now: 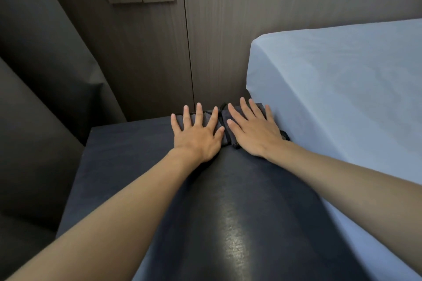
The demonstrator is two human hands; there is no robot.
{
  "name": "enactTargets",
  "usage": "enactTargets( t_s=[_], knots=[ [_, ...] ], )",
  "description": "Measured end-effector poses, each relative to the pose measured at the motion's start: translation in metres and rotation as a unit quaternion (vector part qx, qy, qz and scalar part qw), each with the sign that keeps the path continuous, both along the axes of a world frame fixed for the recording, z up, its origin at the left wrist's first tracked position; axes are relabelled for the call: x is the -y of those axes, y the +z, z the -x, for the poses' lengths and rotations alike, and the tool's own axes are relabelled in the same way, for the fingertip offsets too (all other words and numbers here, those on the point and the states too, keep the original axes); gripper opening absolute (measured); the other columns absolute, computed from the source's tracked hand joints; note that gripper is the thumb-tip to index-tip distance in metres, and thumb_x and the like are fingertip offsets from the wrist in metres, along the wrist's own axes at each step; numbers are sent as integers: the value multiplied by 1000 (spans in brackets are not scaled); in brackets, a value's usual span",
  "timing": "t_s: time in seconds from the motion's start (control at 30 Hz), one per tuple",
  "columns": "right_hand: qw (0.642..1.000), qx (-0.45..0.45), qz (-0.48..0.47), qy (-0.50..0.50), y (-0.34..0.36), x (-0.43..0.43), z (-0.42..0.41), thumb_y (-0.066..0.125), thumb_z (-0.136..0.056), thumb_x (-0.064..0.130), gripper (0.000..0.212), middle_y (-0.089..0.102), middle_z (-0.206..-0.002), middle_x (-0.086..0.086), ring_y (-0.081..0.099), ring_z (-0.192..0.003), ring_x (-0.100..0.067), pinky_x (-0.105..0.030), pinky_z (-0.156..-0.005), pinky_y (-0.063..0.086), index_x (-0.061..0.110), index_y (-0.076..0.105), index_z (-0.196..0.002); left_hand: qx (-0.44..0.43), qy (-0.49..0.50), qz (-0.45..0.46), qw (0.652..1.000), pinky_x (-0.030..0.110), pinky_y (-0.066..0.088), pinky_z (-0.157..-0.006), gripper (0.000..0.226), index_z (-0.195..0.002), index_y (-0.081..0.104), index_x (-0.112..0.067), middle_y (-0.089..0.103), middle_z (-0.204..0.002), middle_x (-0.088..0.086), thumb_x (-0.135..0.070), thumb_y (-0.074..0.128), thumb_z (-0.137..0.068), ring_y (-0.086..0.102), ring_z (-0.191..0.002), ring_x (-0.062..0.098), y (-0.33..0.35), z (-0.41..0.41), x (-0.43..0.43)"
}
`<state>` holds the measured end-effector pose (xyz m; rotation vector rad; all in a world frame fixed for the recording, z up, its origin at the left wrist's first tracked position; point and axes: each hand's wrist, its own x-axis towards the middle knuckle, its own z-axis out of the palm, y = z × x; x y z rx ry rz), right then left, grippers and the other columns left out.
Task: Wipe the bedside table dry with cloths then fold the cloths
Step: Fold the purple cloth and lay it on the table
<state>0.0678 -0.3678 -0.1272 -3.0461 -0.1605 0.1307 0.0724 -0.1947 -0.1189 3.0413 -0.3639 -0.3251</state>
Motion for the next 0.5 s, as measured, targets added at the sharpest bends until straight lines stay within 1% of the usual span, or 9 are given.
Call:
enactTargets(
  t_s=[0.07, 0.17, 0.23, 0.3, 0.4, 0.5],
  knots=[
    [1000, -7, -4, -8, 2, -1, -2, 5, -103, 56, 58, -13, -170, 1, -16, -155, -20, -53, -123, -10, 42, -6, -159, 14, 20, -4, 1000, 65, -14, -114, 63, -154, -18, -39, -21, -166, 6, -60, 8, -100, -26, -148, 39, -1, 3, 5],
    [1000, -20, 2, -19, 5, -4, -3, 4, -104, 54, 57, -14, -169, 2, -17, -155, -20, -54, -123, -11, 42, -8, -159, 9, 39, 3, 999, 66, -15, -114, 63, -155, -18, -36, -22, -165, 6, -57, 8, -101, -28, -147, 40, 0, 3, 9],
    [999, -34, 17, -14, 7, -4, -5, 5, -106, 48, 56, -17, -169, 1, -20, -154, -20, -54, -122, -15, 40, -11, -158, -1, 36, 17, 999, 66, -16, -114, 64, -155, -19, -36, -23, -165, 4, -58, 9, -101, -28, -147, 39, 2, 0, 8],
    [998, -64, 28, -8, 11, -2, -9, 6, -106, 46, 57, -22, -168, -1, -23, -153, -21, -53, -120, -19, 38, -18, -157, -7, 27, 29, 999, 65, -16, -114, 66, -155, -19, -35, -23, -165, 3, -59, 11, -101, -28, -147, 37, 2, -1, 4],
    [993, -111, 40, -3, 17, 0, -15, 5, -104, 53, 61, -28, -165, -3, -29, -151, -23, -51, -118, -24, 37, -25, -154, 12, 2, 19, 1000, 62, -16, -116, 66, -155, -20, -33, -23, -165, 2, -58, 9, -101, -27, -148, 35, 1, 2, -2],
    [992, -117, 53, 6, 19, 0, -13, 5, -103, 57, 61, -30, -164, -2, -30, -150, -24, -55, -117, -25, 41, -26, -153, 22, -20, 9, 1000, 61, -14, -117, 65, -155, -19, -33, -23, -165, 2, -57, 8, -101, -25, -149, 34, -1, 4, -7]
  ],
)
